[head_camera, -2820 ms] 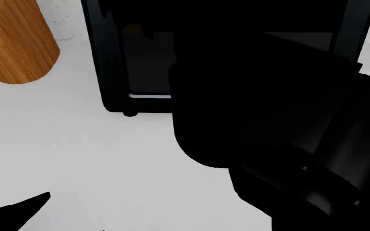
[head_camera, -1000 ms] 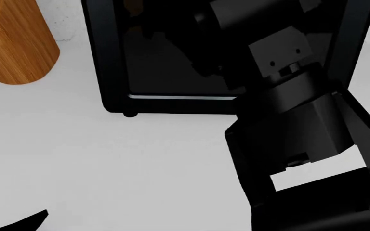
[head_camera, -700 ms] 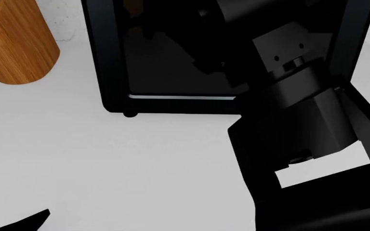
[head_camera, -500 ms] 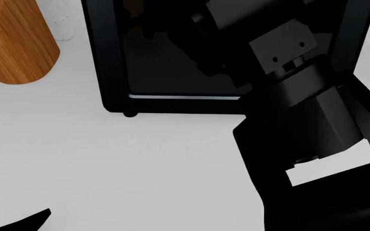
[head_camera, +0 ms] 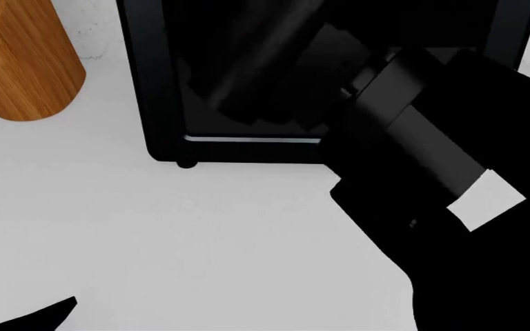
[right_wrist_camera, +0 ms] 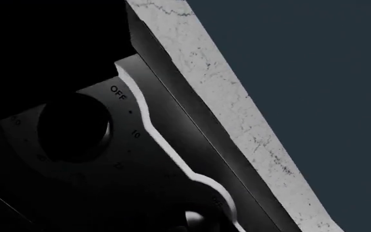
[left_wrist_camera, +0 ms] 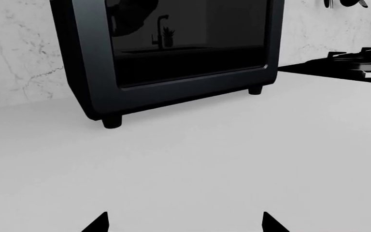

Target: Decrease the toaster oven temperature.

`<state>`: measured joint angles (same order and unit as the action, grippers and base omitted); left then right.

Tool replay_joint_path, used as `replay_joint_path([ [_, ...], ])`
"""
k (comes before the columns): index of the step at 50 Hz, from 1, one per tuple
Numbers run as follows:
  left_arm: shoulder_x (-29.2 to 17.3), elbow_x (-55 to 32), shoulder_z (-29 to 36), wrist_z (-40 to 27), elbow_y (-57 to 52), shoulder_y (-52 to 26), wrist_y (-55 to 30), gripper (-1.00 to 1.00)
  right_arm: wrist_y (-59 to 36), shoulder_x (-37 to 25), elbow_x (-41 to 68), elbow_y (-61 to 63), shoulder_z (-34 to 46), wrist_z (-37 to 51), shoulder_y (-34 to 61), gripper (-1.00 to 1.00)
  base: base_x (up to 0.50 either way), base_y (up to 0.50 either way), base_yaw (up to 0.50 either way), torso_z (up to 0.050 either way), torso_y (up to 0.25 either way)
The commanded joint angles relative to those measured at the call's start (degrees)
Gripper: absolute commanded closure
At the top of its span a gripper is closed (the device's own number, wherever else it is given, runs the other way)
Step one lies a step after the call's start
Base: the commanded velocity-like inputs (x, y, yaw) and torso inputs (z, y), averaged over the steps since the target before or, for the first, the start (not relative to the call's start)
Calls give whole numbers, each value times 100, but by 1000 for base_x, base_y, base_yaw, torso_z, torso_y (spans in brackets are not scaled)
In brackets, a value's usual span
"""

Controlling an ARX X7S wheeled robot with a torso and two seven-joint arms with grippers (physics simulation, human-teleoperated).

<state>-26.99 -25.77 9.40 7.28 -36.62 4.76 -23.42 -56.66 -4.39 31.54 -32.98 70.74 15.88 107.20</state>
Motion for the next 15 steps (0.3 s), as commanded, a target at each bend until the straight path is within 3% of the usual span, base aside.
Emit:
replay_joint_path([
  [1, 24, 474, -42, -16, 197, -105, -180, -100, -359, 150, -212, 382, 1310, -1343, 41, 100, -13, 0, 0, 0, 0],
  [15, -42, 368, -93, -58, 86, -176, -335, -100, -620, 153, -412, 1047, 2513, -2003, 86, 100, -11, 0, -3, -2, 2],
])
